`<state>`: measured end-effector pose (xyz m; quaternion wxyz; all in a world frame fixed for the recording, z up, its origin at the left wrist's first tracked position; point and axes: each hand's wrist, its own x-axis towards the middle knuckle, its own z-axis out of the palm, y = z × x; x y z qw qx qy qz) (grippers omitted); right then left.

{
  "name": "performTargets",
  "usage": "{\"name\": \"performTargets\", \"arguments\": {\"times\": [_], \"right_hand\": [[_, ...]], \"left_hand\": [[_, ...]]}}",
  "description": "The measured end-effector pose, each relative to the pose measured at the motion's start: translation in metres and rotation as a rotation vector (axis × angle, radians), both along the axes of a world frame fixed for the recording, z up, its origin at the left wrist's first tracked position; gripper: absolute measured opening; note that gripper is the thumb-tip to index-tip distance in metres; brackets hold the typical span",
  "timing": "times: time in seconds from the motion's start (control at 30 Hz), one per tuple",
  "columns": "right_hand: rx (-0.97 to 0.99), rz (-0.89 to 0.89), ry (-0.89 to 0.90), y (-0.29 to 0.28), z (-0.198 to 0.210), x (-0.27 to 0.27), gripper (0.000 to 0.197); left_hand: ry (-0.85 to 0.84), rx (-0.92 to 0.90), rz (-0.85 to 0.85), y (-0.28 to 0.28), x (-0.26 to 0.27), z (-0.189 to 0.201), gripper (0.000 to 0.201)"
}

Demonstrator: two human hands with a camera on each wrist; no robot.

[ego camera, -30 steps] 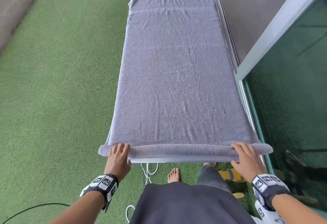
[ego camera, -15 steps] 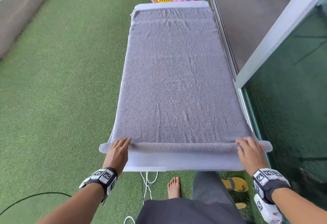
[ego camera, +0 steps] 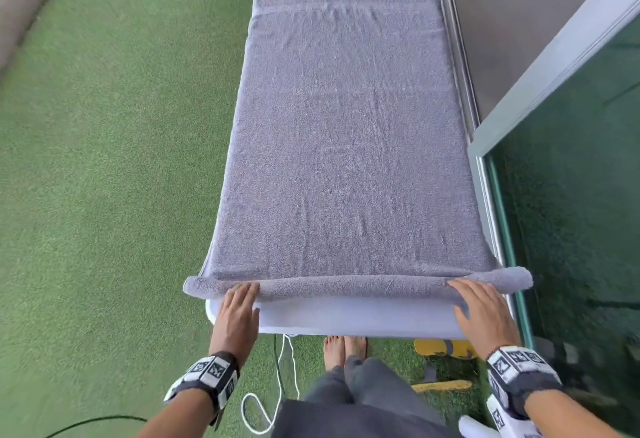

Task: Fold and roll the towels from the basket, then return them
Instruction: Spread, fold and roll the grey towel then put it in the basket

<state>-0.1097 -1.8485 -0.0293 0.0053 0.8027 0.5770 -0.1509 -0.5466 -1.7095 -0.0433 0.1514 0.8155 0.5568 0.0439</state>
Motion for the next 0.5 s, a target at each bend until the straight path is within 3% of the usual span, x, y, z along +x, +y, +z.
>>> {"name": "performTargets", "arguments": {"times": [0.17,0.3,0.4,0.5], "right_hand": [[-0.068,-0.06,-0.03,0.01,0.006,-0.006,0.045],[-0.105,-0.084,-0.042,0.02,0.018,-0.011,0.029],[0.02,-0.135,-0.012,0.023,0.019,-0.011,0.037],[-0.024,-0.054,0.026,0.003,0.006,-0.02,0.057]], "left_hand": [[0.008,-0.007,-0.003,0.023,0.011,0.016,0.035],[-0.021,-0.073,-0.027,0.033,0.008,0.022,0.017],[-0.033,-0.07,-0.008,0.034,0.005,0.018,0.045],[0.027,-0.06,-0.055,0.022,-0.006,0.009,0.05]]}}
